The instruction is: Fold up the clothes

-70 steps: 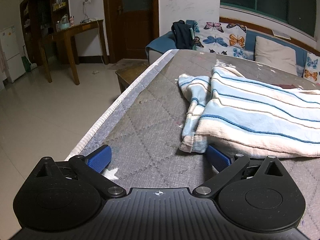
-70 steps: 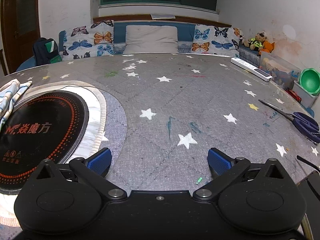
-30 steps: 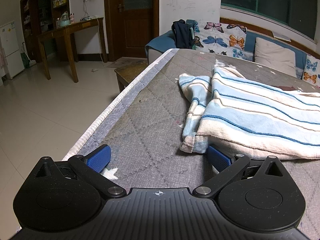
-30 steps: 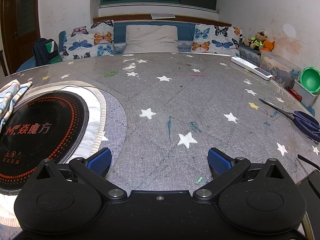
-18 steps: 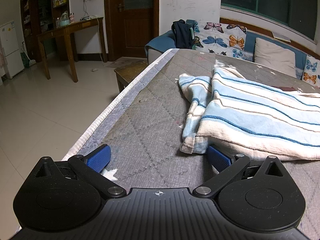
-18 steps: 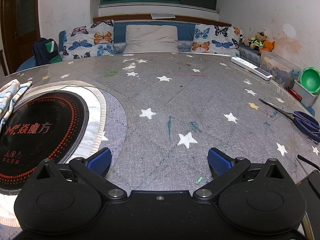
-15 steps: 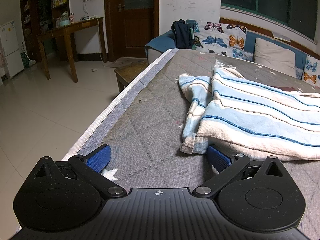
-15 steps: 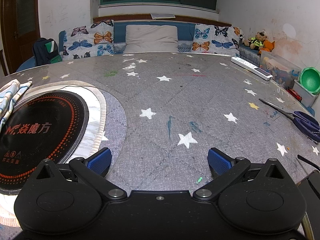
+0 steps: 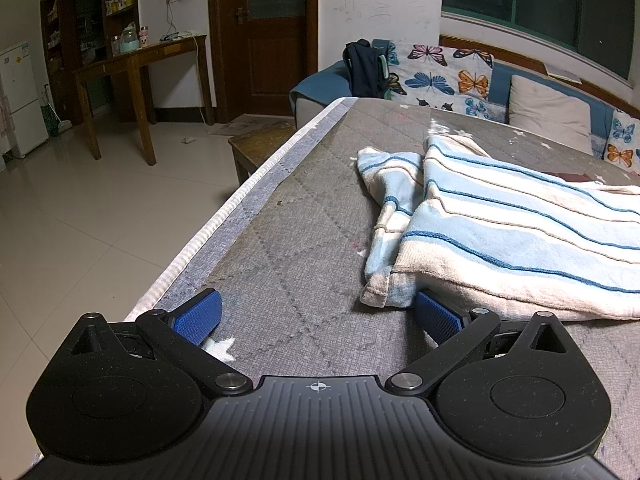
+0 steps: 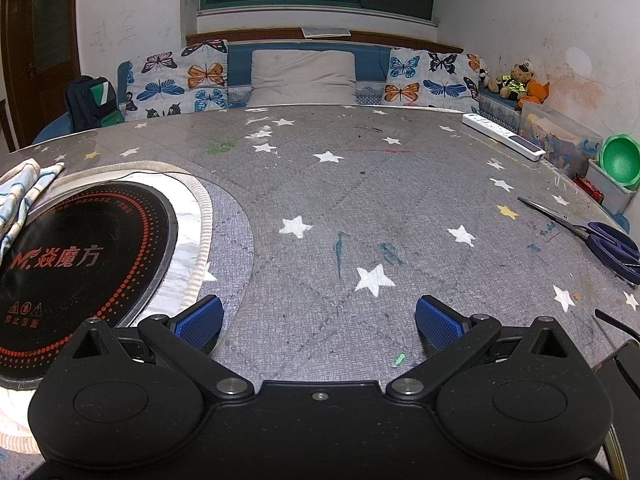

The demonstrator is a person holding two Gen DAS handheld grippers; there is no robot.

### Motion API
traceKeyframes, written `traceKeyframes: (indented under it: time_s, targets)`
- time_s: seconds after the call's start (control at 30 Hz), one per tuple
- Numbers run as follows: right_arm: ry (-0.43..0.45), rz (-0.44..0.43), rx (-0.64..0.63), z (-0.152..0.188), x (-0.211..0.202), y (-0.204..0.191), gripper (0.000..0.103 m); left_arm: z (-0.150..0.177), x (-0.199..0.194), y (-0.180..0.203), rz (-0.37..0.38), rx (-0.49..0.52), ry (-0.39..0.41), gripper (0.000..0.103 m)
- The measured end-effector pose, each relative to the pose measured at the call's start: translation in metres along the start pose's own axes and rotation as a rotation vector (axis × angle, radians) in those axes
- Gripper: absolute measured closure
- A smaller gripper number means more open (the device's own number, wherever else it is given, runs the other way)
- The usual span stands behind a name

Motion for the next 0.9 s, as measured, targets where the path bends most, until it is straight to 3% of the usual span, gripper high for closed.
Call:
traceKeyframes:
  time_s: [0.9]
  targets:
    - [0.002, 0.009, -0.009, 0.0003, 0.0000, -0.0026, 0.000, -0.0005, 0.0005, -0.0010, 0.001, 0.000, 0.000, 0.000]
Point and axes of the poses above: each gripper's, at about its wrist camera, not at the fingertips, and x roughly the way its jaws point, y to its right, z to its underside, the point moved 1 cm from there along x, roughly the way its jaws point, and after that the axes turned 2 degrees about z, right-handed, at the moved point
